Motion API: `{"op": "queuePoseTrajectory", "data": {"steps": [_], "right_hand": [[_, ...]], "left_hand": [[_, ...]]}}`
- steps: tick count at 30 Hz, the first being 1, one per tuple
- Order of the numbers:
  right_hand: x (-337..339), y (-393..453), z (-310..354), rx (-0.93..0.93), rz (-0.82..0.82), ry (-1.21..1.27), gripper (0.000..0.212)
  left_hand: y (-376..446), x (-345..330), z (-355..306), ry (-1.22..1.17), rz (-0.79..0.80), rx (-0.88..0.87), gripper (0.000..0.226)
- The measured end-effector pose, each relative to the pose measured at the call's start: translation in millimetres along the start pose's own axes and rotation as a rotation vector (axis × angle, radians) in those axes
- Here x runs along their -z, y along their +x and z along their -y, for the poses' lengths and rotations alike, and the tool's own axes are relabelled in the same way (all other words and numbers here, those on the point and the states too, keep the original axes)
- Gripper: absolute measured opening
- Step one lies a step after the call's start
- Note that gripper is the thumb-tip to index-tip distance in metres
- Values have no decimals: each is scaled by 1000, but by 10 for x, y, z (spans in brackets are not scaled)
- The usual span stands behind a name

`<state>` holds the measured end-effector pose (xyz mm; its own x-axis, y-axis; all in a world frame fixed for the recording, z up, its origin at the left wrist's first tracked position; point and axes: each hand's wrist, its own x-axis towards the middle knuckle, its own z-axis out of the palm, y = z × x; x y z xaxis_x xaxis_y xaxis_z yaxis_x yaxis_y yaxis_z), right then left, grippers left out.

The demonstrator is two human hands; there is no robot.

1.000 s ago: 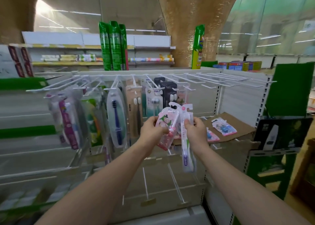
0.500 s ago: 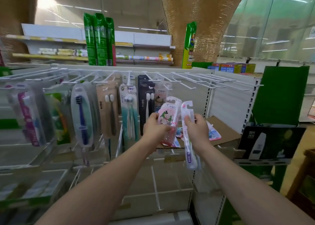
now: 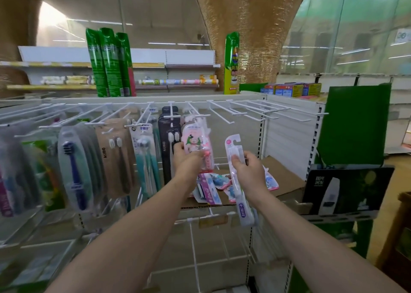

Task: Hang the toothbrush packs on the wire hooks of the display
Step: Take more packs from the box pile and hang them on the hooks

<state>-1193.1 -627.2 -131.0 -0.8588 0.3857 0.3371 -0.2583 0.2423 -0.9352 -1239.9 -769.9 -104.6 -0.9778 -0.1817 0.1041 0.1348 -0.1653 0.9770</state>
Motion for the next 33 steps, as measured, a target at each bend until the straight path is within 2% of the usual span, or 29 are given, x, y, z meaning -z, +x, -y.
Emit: {"op": "queuePoseTrajectory", "data": {"steps": [5, 10, 14, 20, 25, 29, 33], "right_hand": [[-67, -1, -33, -3, 36, -1, 12], [-187, -72, -58, 26, 75, -59, 15], [-331, -160, 43, 41, 126, 3, 12], [-561, -314, 112, 82, 157, 34, 10], [-726, -447, 137, 97, 194, 61, 8], [-972, -563, 145, 81, 198, 57, 12], [-1291, -696, 237, 92, 221, 79, 12]], "left_hand": [[78, 102, 144, 49, -29, -8, 43], [50, 160, 254, 392, -51, 5, 57], [-36, 310, 230, 544, -33, -82, 53], [-59, 581, 48, 590, -79, -180, 45], [-93, 823, 26, 630, -63, -211, 21], [-152, 1138, 30, 723, -97, -239, 25], [-145, 1512, -7, 749, -142, -271, 19]]}}
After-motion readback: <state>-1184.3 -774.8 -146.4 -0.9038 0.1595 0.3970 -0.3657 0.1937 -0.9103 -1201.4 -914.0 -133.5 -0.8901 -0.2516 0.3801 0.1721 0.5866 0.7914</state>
